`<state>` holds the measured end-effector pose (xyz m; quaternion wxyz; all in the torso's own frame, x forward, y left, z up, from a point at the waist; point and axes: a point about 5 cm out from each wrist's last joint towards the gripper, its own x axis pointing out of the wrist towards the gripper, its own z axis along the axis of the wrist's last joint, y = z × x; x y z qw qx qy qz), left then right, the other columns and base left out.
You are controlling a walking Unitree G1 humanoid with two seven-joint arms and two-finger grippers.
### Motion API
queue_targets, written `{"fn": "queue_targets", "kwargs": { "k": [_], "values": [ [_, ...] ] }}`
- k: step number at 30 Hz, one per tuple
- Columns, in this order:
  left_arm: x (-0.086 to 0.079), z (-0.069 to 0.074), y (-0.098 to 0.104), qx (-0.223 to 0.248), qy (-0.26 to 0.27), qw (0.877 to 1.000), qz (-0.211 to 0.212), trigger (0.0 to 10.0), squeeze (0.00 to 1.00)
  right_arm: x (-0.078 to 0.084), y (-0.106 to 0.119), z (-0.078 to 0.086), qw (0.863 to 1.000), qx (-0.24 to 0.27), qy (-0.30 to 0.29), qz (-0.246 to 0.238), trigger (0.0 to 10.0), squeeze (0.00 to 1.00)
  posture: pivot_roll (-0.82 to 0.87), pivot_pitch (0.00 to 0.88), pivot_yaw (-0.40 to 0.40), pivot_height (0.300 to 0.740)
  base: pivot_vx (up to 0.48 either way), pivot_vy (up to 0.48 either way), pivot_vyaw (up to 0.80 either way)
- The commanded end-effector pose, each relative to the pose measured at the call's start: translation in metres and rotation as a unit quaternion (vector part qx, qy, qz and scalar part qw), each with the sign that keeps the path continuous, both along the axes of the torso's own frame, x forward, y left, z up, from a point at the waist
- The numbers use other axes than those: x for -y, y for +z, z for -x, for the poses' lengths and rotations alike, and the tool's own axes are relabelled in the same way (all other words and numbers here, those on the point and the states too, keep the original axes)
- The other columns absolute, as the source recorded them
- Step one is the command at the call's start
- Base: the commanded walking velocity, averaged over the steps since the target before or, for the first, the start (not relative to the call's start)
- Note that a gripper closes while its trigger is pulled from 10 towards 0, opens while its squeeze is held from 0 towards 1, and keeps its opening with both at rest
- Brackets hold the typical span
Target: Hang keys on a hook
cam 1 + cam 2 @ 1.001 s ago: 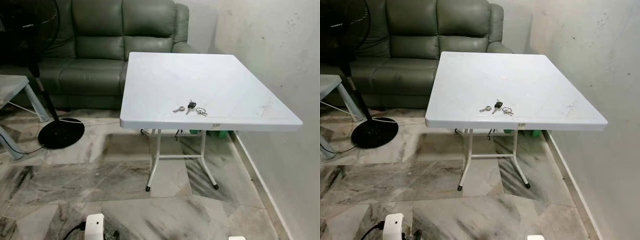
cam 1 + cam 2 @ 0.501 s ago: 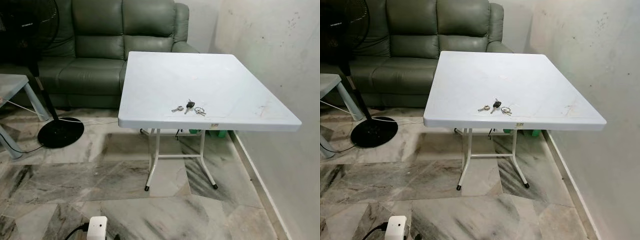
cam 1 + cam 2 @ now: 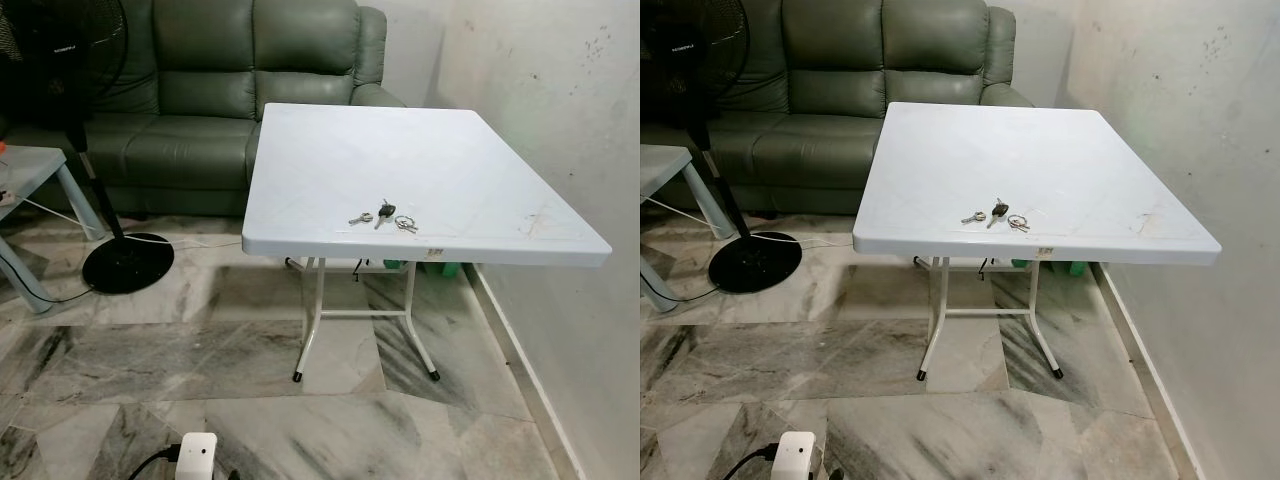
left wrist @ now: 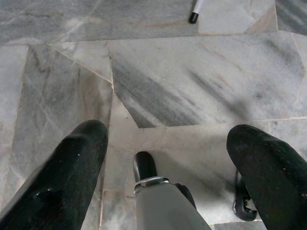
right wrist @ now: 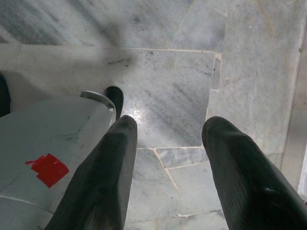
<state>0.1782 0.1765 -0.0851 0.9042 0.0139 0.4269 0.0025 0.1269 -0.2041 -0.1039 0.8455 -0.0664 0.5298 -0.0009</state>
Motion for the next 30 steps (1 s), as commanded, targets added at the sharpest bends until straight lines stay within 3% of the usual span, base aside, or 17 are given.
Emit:
{"fn": "queue_targets", "kwargs": {
  "k": [1, 9, 14, 18, 26, 30],
  "values": [
    [-0.002, 0.002, -0.001, -0.003, -0.006, 1.0, -0.009, 10.0, 0.0, 0.001, 0.0, 0.0, 1.0, 0.0, 0.004, 0.007, 10.0, 0.0, 0.01, 0.0, -0.059, 0.74, 0.0, 0.0, 0.0],
    [-0.001, -0.001, 0.001, 0.001, -0.004, 1.0, 0.009, 10.0, 0.0, 0.003, 0.002, -0.002, 1.0, 0.014, 0.006, 0.009, 10.0, 0.0, 0.01, 0.0, -0.056, 0.74, 0.0, 0.0, 0.0],
    [0.002, -0.017, 0.009, 0.034, -0.001, 0.999, 0.032, 10.0, 0.0, 0.003, 0.01, -0.023, 0.998, 0.058, 0.003, -0.002, 10.0, 0.0, 0.01, 0.0, -0.058, 0.74, 0.0, 0.0, 0.0],
    [0.007, -0.036, 0.022, 0.083, -0.01, 0.995, 0.058, 10.0, 0.0, -0.001, 0.023, -0.052, 0.993, 0.12, 0.006, -0.016, 10.0, 0.0, 0.01, 0.0, -0.056, 0.74, 0.0, 0.0, 0.0],
    [0.01, -0.048, 0.031, 0.129, -0.003, 0.986, 0.103, 10.0, 0.0, -0.003, 0.034, -0.069, 0.984, 0.176, -0.005, -0.041, 10.0, 0.0, 0.02, 0.0, -0.057, 0.74, 0.0, 0.0, 0.0],
    [0.014, -0.064, 0.045, 0.181, -0.014, 0.977, 0.114, 10.0, 0.0, -0.01, 0.046, -0.085, 0.97, 0.235, 0.009, -0.065, 10.0, 0.0, 0.02, 0.0, -0.062, 0.74, 0.0, 0.0, 0.0]
  ]
}}
